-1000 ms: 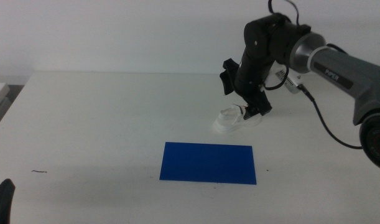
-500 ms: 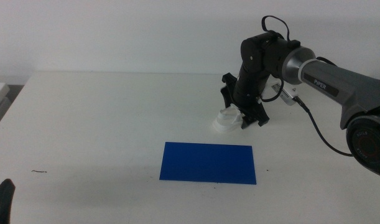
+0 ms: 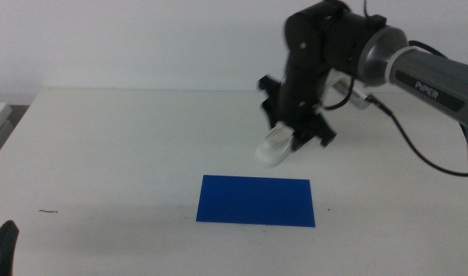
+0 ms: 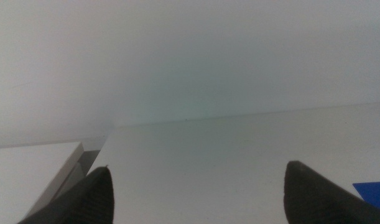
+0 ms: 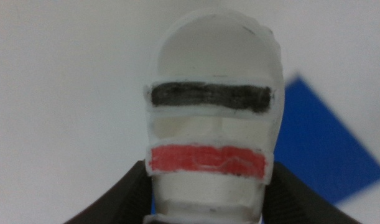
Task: Use one arm to grab the shoe from the table and place it on the mat.
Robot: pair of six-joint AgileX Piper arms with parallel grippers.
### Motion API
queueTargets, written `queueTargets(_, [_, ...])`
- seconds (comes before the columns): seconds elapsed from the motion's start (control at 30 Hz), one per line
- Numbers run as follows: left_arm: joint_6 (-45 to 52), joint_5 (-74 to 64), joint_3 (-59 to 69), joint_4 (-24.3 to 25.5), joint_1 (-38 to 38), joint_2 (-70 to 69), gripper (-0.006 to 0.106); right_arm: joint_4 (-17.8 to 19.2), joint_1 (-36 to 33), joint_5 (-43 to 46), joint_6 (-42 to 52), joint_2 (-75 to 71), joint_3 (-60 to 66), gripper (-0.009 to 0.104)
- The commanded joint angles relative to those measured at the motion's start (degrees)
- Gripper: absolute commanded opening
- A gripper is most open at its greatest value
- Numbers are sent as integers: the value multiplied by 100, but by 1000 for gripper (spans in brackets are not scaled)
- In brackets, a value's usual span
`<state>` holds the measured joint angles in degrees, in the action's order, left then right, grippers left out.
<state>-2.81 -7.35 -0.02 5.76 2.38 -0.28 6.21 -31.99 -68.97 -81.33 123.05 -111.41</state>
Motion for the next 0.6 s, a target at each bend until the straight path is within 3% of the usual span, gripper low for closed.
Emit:
queueTargets(0.0, [-8,73,2,-23,39,28,94,13,-264,-100,-33,-222,341,-1])
queueTargets(0.2, [-8,73,2,-23,39,28,94,-129,-581,495,-2,-398,1130,-1])
queueTargets(0.3, [-8,73,2,-23,39,28,94,-126,-581,586,493,-398,1255,-1])
queueTargets(0.4, [-8,73,2,-23,39,28,94,-126,-551,824,2023,-398,1252,-1])
queueTargets(0.57, [-8,73,2,-23,39,28,94,-374,-523,1302,6092,-386,1252,-1])
